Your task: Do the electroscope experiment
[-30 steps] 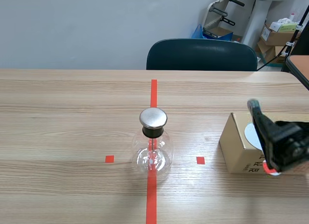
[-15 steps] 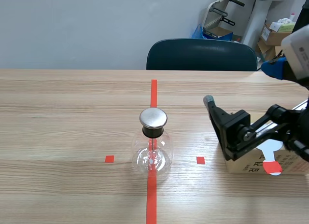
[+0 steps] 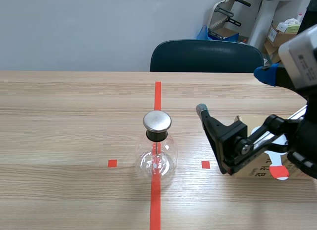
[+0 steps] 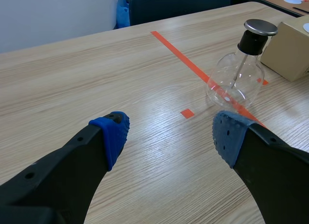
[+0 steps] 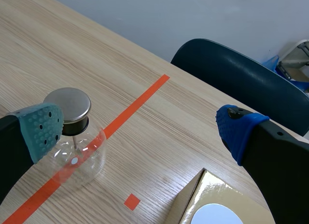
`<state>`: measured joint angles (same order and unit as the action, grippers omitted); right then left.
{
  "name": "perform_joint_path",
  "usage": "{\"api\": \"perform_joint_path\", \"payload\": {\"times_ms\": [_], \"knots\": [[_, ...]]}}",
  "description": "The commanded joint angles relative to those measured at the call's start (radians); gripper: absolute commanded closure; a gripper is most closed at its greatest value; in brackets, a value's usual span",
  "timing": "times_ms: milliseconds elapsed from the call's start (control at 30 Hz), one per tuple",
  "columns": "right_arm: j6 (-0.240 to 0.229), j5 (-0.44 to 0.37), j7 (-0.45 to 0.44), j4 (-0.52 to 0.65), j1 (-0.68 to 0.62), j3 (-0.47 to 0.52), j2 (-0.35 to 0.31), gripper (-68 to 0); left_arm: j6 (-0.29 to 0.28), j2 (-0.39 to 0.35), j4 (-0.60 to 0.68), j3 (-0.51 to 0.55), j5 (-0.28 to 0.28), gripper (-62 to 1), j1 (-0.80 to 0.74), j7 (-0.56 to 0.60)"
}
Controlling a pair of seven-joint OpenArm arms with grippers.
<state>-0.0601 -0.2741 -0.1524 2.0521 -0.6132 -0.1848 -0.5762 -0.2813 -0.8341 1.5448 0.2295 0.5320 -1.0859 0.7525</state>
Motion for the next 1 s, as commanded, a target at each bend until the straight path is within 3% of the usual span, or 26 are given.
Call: {"api": "perform_joint_path", "payload": {"times_ms": [0,967], "knots": [[0.006,-0.007,-0.018,0.002,0.000,0.011,-0.002,-67.9,0.002,0.005,0.013,-0.003,0.007,-39.2,0.003,0.011],[0.007,-0.011,-0.034,0.002,-0.002,0.014,0.003,-67.9,0.002,0.006,0.012,-0.003,0.007,-39.2,0.003,0.007]]}}
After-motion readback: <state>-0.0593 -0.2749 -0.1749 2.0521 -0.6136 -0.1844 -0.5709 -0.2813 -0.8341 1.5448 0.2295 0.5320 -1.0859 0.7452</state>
